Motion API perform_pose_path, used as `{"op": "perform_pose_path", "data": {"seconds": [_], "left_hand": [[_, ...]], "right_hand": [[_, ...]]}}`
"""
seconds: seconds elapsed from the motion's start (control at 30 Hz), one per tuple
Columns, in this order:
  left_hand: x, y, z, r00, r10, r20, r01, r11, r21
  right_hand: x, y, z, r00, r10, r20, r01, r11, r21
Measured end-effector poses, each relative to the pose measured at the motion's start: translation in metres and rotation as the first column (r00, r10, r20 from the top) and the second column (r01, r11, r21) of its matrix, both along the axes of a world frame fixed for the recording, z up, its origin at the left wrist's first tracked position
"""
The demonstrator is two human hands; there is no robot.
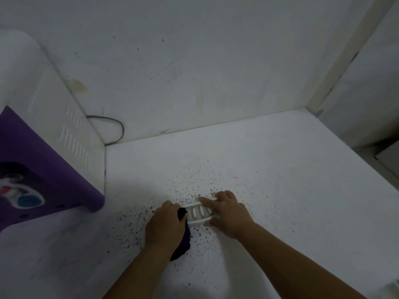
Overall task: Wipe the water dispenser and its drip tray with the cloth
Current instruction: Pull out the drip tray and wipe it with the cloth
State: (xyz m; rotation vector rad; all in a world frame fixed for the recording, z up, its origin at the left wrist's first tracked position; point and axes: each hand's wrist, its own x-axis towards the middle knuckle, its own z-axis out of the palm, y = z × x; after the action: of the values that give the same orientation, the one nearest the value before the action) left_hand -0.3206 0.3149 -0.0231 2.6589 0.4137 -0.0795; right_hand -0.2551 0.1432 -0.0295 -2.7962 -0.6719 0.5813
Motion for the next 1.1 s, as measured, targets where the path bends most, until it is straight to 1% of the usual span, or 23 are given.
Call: {"op": "perform_pose_path", "data": {"seconds": [0.1, 0.2, 0.27, 0.37, 0.47, 0.5, 0.6, 0.63, 0.67, 0.77, 0.83, 1.0, 1.1], "left_hand": [[0.005, 0.001, 0.003, 0.999, 0.007, 0.045, -0.009, 1.000, 0.028], [-0.002, -0.008, -0.001, 0.995, -0.026, 0.092, 0.019, 0.997, 0.077], [-0.008, -0.008, -0.003, 0.996, -0.036, 0.087, 0.030, 0.998, 0.063], [-0.003, 0.000, 0.001, 0.996, -0.004, 0.093, 0.004, 1.000, 0.005], [-0.004, -0.007, 0.003, 0.996, -0.025, 0.084, 0.022, 0.999, 0.028], [-0.006, -0.010, 0.003, 0.995, -0.037, 0.089, 0.037, 0.999, 0.008], [-0.002, -0.011, 0.008, 0.988, -0.026, 0.150, 0.040, 0.995, -0.093], [0.003, -0.009, 0.009, 0.985, -0.016, 0.170, 0.032, 0.995, -0.096], [0.007, -0.008, 0.008, 0.986, -0.024, 0.167, 0.038, 0.996, -0.080], [0.015, -0.013, 0.006, 0.994, -0.083, 0.076, 0.083, 0.996, -0.006], [0.015, -0.017, 0.002, 0.993, -0.110, 0.051, 0.108, 0.993, 0.040], [0.007, -0.018, -0.005, 0.988, -0.146, 0.044, 0.141, 0.984, 0.111], [0.011, -0.019, -0.004, 0.993, -0.115, 0.041, 0.108, 0.983, 0.146]], "right_hand": [[-0.005, 0.003, -0.002, 0.999, -0.041, -0.017, 0.042, 0.999, 0.031], [-0.008, 0.003, -0.005, 0.998, -0.060, 0.002, 0.060, 0.998, 0.032], [-0.008, 0.002, -0.006, 0.999, -0.051, 0.002, 0.051, 0.998, 0.023], [-0.007, 0.002, -0.005, 0.998, -0.059, -0.007, 0.059, 0.998, 0.032], [-0.005, 0.002, -0.007, 0.999, -0.054, -0.009, 0.054, 0.998, 0.029], [-0.005, 0.001, -0.008, 0.999, -0.050, -0.002, 0.050, 0.998, 0.031], [-0.004, 0.000, -0.009, 0.999, -0.049, 0.002, 0.049, 0.998, 0.044], [-0.002, 0.000, -0.009, 0.999, -0.048, 0.001, 0.048, 0.998, 0.048], [-0.001, 0.000, -0.009, 0.999, -0.045, -0.004, 0.045, 0.998, 0.049], [0.001, -0.001, -0.008, 0.999, -0.036, -0.007, 0.036, 0.999, 0.040], [0.000, -0.002, -0.009, 0.999, -0.040, 0.003, 0.040, 0.998, 0.040], [-0.001, -0.002, -0.010, 0.999, -0.036, 0.015, 0.035, 0.998, 0.046], [-0.003, 0.000, -0.010, 0.999, -0.044, 0.014, 0.044, 0.998, 0.041]]}}
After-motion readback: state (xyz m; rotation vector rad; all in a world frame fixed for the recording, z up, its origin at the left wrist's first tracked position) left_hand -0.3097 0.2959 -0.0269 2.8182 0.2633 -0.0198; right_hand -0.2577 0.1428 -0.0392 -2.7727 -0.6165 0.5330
